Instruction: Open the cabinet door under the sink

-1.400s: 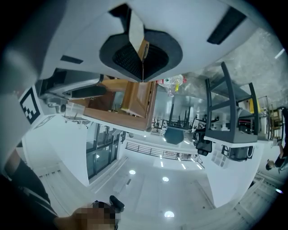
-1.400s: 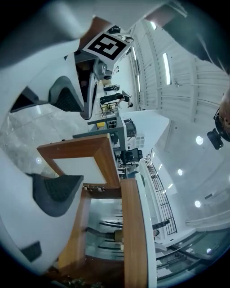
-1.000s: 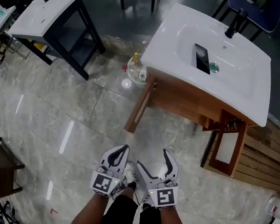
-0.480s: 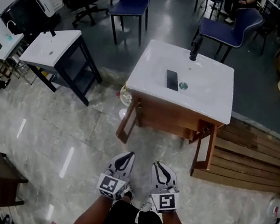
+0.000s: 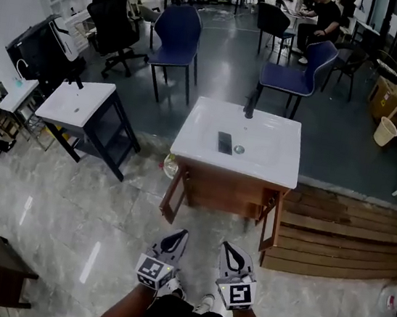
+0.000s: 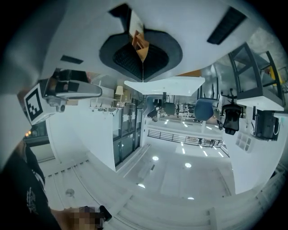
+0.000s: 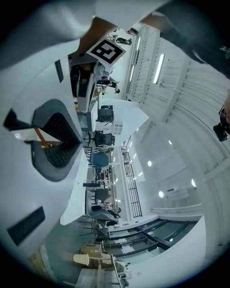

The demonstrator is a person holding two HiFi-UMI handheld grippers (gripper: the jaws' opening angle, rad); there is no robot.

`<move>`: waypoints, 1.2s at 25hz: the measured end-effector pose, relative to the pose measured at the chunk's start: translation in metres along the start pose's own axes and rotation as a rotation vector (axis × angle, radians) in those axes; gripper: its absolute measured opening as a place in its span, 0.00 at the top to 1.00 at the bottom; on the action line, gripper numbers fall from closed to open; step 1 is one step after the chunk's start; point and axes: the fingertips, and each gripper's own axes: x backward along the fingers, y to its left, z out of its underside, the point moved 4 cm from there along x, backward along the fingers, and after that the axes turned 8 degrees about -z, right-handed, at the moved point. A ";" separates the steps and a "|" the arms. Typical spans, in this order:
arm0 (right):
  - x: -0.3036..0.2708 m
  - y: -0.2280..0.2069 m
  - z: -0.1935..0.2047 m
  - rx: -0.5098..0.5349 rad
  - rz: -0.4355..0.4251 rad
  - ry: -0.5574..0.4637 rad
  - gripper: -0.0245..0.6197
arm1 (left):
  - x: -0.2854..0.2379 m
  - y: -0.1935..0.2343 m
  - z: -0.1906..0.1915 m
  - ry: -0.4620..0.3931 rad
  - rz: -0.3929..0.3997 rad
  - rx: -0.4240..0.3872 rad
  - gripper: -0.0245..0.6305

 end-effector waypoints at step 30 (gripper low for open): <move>0.049 0.008 -0.051 0.116 0.067 -0.043 0.92 | 0.042 -0.038 -0.054 -0.117 0.004 -0.053 0.93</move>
